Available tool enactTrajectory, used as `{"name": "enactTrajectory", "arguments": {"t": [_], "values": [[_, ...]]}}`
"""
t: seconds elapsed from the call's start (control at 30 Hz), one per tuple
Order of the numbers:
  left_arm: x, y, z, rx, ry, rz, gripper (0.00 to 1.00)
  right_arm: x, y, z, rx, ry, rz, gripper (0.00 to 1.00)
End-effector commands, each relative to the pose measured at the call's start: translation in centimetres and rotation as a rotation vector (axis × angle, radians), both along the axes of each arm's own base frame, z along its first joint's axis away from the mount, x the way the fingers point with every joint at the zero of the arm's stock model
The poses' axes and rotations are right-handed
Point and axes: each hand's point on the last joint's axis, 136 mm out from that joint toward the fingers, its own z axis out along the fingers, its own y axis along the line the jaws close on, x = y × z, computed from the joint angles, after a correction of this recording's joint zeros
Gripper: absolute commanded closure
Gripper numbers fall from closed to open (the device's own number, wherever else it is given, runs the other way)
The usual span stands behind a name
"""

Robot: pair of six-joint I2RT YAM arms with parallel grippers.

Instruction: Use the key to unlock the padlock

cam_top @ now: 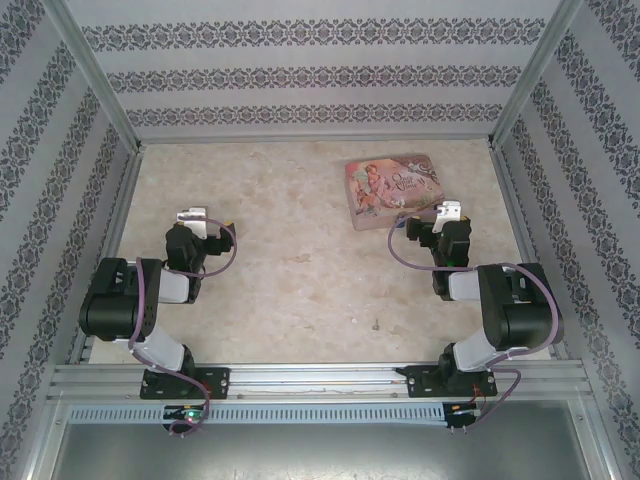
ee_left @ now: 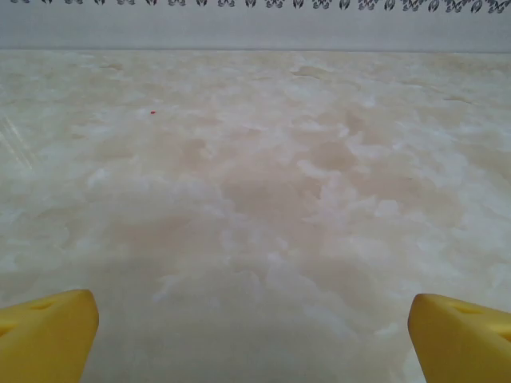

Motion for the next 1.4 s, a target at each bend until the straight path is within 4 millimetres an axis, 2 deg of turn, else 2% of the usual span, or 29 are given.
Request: {"name": "enactTrajectory", "arguments": {"t": [0.0,1.17,1.37], "values": [[0.13,0.27,0.44,0.018,-0.009,0.006,0.01,0.17,0.05,0.91,0.005,-0.035,-0.010,0.02],[0.21,1.04,0.41,0.016,-0.005,0.052,0.01,0.17,0.01,0.82,0.011,-0.032,-0.008,0.02],[-0.38,0.87,0.81,0.008,-0.047,0.046,0.01,0.13,0.40,0.90,0.016,-0.035,0.021,0.02]]}}
